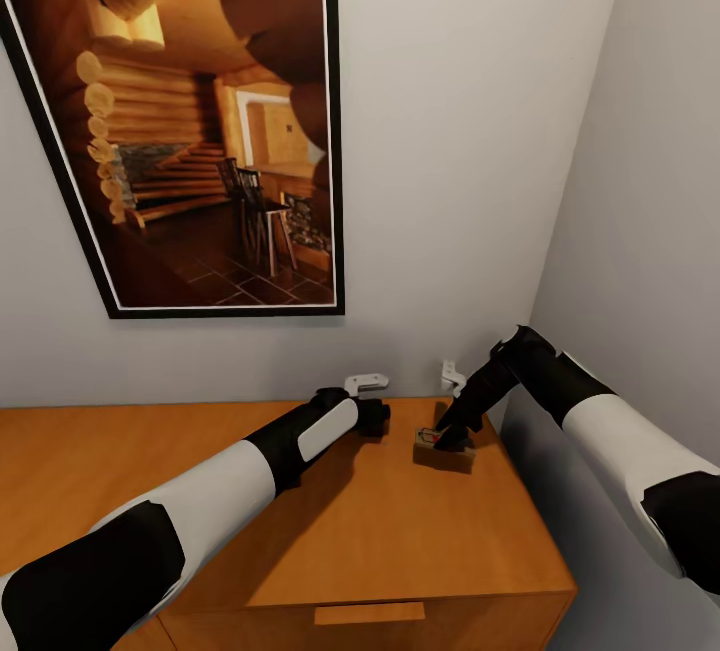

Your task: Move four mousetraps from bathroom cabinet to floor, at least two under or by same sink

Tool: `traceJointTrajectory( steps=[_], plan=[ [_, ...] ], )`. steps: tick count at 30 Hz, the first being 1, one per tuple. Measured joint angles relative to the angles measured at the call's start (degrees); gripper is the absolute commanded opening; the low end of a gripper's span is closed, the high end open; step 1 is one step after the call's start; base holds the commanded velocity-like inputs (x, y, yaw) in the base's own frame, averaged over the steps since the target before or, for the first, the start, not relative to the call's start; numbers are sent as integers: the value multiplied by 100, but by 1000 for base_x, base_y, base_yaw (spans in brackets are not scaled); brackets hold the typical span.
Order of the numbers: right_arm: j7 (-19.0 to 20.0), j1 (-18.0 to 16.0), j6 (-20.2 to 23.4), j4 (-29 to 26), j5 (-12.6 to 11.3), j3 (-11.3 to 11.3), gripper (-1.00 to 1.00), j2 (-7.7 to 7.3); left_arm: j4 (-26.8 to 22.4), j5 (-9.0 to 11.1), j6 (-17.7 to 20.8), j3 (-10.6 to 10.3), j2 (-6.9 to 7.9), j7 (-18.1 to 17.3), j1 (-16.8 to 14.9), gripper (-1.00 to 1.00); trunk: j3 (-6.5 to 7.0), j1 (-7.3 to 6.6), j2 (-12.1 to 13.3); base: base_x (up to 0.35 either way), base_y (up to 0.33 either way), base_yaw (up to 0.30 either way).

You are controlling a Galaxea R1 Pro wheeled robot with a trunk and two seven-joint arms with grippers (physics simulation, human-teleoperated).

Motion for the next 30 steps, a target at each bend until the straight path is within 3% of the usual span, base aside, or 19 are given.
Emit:
traceJointTrajectory(
  steps=[30],
  plan=[
    [-9,0,0,0,0,0,-100,7,-72,48,-23,-136,0,104,14,100,0,0,0,0,0,0]
  ],
)
